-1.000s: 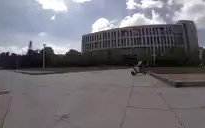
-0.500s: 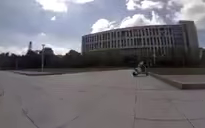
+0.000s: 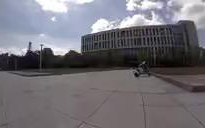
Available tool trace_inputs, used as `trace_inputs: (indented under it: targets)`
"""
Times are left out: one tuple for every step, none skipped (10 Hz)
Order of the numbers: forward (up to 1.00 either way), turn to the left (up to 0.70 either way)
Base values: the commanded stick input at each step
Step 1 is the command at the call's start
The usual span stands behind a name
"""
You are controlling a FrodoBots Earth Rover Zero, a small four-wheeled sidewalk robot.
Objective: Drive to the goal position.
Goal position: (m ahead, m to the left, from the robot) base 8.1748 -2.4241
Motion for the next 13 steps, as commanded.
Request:
trace_inputs:
  targets:
    - [0.70, 0.00]
    - [0.70, 0.00]
    - [0.70, 0.00]
    - [0.70, 0.00]
    - [0.70, 0.00]
    - [0.70, 0.00]
    - [0.70, 0.00]
    - [0.70, 0.00]
    - [0.70, 0.00]
    - [0.70, 0.00]
    - [0.70, 0.00]
    - [0.70, 0.00]
    - [0.70, 0.00]
